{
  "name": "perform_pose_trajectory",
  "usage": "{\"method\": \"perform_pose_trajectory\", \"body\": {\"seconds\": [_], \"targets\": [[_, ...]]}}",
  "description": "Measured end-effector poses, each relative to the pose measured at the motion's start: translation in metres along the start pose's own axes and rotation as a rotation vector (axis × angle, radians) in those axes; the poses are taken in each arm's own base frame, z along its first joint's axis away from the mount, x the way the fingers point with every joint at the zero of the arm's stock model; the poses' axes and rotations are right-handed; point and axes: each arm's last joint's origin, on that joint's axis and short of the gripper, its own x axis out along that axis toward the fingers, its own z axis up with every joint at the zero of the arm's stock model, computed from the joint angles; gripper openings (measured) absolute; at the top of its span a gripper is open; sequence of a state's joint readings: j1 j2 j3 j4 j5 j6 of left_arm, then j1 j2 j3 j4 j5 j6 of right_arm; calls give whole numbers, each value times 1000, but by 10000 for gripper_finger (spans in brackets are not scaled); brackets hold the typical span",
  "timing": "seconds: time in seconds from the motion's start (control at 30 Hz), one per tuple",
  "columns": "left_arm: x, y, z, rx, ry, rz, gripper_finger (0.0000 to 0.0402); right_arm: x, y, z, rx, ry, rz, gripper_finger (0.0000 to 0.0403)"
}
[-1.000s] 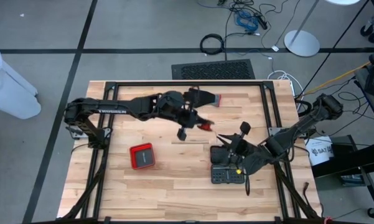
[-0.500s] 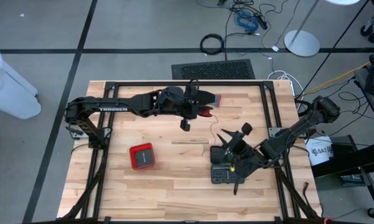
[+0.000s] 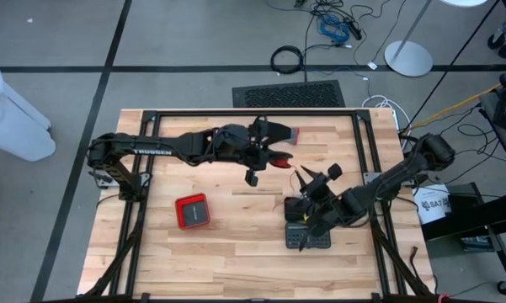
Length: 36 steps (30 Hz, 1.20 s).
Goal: Coil cords
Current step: Coil the red wire onto the spool
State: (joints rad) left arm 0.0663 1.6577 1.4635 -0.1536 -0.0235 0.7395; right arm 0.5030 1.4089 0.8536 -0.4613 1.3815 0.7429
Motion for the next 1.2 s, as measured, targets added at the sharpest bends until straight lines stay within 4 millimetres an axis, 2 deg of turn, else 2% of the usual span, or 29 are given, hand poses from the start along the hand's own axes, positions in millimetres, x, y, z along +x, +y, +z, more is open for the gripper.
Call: {"method": "perform_pose_trajectory", "body": {"seconds": [0.3, 0.47, 0.63, 0.77, 1.0, 1.2], "targets": [[0, 2, 4, -12, -35, 27, 0, 0, 8, -18, 1, -37, -48, 21], [-1, 6, 10, -59, -114, 51, 0, 3, 12, -24, 3, -74, -89, 1], [-1, 10, 15, -105, -183, 83, 0, 7, 10, -23, 22, -104, -127, 1], [0, 12, 14, -103, -170, 98, 0, 6, 9, -25, -14, -82, -114, 1], [0, 22, 4, -93, -134, 130, 0, -10, 8, -29, -20, -29, -14, 4], [1, 21, 5, -112, -163, 104, 0, -19, 10, -30, -6, -42, 18, 56]]}}
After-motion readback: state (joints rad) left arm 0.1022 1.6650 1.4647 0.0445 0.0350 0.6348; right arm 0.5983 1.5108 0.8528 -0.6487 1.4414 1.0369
